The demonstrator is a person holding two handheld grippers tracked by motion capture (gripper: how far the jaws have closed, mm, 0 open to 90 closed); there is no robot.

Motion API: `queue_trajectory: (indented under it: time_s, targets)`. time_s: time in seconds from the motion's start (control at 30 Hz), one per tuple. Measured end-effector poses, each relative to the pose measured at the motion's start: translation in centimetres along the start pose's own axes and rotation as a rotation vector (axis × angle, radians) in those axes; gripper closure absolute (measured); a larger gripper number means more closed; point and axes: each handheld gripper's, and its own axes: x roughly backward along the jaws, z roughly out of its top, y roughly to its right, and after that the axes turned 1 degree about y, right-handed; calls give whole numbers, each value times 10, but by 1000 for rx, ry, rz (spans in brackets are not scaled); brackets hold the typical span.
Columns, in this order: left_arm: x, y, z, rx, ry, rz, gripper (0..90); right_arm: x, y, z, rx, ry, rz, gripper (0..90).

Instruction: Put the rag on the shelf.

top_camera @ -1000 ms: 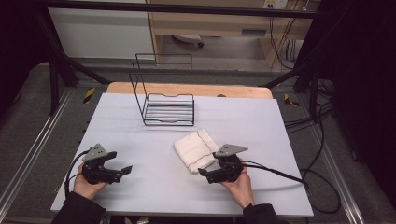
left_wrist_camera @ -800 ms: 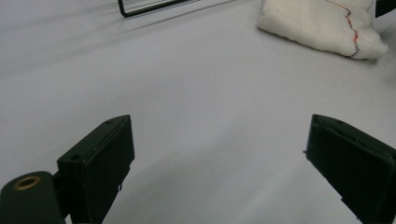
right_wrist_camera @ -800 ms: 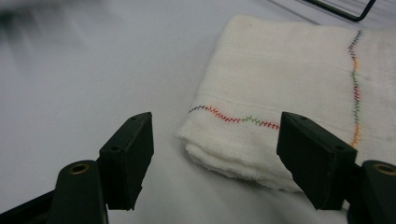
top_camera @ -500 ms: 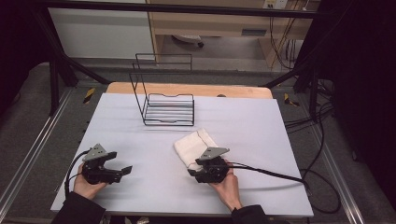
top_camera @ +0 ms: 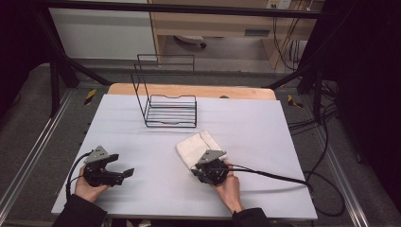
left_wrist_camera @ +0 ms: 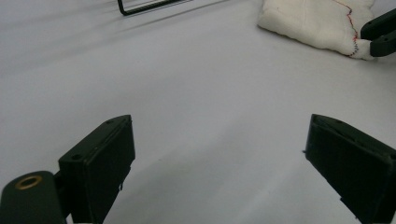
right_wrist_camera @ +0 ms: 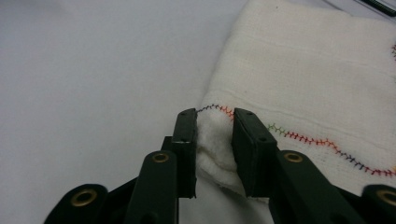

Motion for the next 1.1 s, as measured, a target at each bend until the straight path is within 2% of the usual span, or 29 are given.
queue_trajectory:
  time_s: [0.1,0.37,0.63,0.93,1.1]
  targets:
    - [0,0,0,4,0,0,83,0,0,1,-8,-6,-11,801]
    - [0,-1,0,3,1,1,85,3,1,4,-35,3,-7,834]
    - [0,-1,0,4,1,1,85,5,-12,11,-22,-1,42,837]
    - [0,-1,0,4,-1,2,85,7,-18,12,-58,22,126,837]
    - [0,0,0,5,-1,3,86,4,-28,14,-30,13,147,834]
